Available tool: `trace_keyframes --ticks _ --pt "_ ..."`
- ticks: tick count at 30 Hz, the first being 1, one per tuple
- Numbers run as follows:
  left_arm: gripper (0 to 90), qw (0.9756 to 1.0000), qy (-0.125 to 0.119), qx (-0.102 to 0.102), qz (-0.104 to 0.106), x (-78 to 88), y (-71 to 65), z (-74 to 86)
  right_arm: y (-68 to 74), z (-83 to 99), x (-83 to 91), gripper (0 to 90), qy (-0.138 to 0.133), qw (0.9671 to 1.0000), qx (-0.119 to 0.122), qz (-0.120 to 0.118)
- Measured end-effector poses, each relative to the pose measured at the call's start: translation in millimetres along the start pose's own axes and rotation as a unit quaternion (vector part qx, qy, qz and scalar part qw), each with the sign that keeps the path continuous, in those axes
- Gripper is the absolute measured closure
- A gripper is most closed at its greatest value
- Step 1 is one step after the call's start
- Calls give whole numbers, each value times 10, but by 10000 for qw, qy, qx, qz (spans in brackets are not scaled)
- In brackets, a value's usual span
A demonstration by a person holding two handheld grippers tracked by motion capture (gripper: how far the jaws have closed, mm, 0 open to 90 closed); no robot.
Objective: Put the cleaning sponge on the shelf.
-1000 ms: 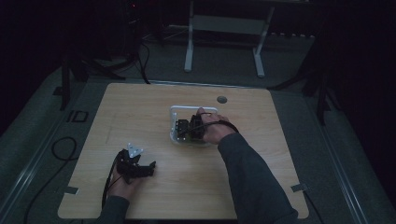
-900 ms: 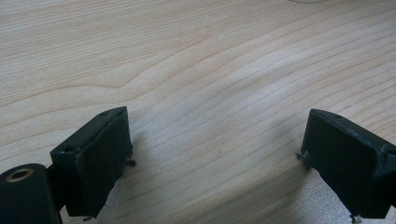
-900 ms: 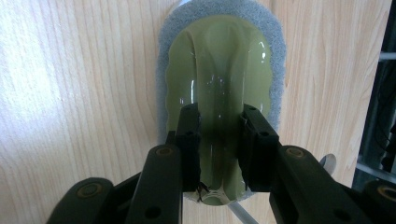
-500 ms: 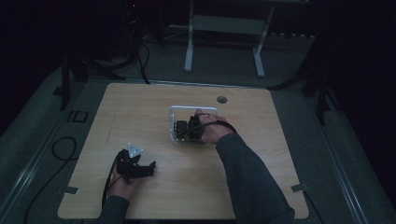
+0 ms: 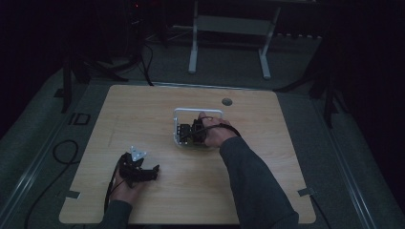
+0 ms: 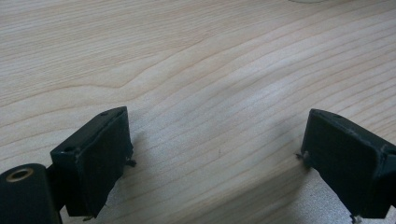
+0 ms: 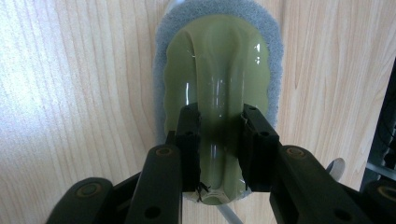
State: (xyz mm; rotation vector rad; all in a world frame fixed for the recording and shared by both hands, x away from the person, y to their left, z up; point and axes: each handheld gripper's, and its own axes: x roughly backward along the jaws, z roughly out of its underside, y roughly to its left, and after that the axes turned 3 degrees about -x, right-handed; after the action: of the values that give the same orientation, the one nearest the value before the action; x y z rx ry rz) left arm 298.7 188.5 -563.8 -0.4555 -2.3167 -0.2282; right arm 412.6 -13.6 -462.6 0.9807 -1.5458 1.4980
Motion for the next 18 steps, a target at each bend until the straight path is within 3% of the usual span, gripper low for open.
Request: trace_keyframes --ticks 18 --pt "85 10000 2 -3 2 0 0 0 -21 26 -107 722 -62 9989 -104 445"
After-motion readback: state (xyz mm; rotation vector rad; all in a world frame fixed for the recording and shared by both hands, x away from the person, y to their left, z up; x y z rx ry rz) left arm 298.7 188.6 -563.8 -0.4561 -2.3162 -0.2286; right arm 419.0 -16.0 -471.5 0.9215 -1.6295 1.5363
